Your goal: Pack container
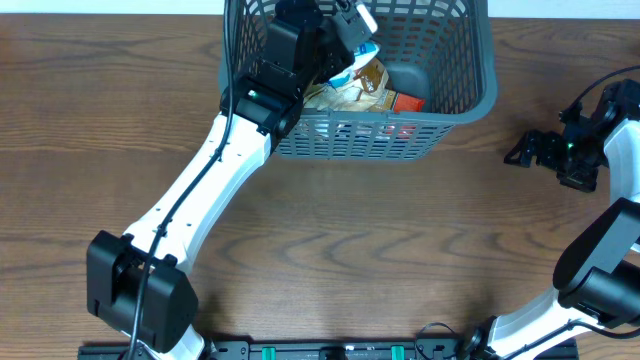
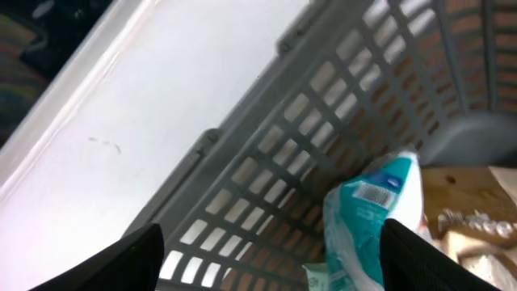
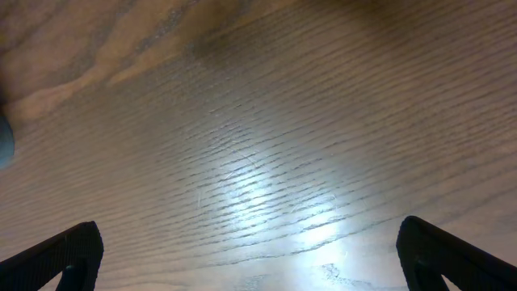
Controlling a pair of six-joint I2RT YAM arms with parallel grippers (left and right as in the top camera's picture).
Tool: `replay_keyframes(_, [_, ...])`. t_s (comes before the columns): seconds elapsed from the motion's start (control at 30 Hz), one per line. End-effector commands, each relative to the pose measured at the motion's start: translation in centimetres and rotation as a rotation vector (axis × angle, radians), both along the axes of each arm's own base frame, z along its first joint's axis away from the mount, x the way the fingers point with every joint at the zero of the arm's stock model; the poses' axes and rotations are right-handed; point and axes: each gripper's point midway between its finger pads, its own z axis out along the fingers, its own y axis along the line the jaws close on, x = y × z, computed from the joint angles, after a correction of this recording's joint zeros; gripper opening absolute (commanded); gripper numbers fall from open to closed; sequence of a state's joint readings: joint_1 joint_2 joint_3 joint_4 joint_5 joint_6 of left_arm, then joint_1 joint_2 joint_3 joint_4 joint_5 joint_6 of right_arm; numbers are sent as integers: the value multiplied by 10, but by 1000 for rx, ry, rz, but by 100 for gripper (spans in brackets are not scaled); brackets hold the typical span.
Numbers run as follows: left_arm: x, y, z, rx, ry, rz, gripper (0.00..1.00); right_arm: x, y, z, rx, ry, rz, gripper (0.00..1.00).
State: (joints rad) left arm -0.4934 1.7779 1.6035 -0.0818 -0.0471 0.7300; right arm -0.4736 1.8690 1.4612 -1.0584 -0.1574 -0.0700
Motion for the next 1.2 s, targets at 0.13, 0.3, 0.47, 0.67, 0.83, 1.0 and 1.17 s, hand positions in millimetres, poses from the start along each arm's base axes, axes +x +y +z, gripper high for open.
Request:
replay_keyframes(0.13, [-4, 51, 89, -189, -167, 222, 82, 2, 6, 9, -9, -24, 29, 99])
replay_keyframes(0.3, [-12, 122, 129, -351, -219, 435, 82, 14, 2, 19, -37, -88, 31, 99])
replay_keyframes(0.47, [-23, 198, 122, -407, -158, 636, 82, 34, -6, 57, -108, -235, 35, 99])
replay_keyframes(0.67, [-52, 271, 73, -425, 46, 869, 99, 58, -9, 143, -243, -507, 55, 99])
replay_keyframes(0.83, [-86, 321, 42, -499, 174, 1077, 99, 45, -1, 213, -359, -668, 118, 99])
replay_keyframes(1.0, [-103, 345, 54, -558, 129, 1133, 99, 15, 9, 262, -444, -766, 135, 99])
replay_keyframes(1.17, [-127, 335, 68, -618, 75, 1067, 99, -21, 26, 280, -457, -788, 135, 99])
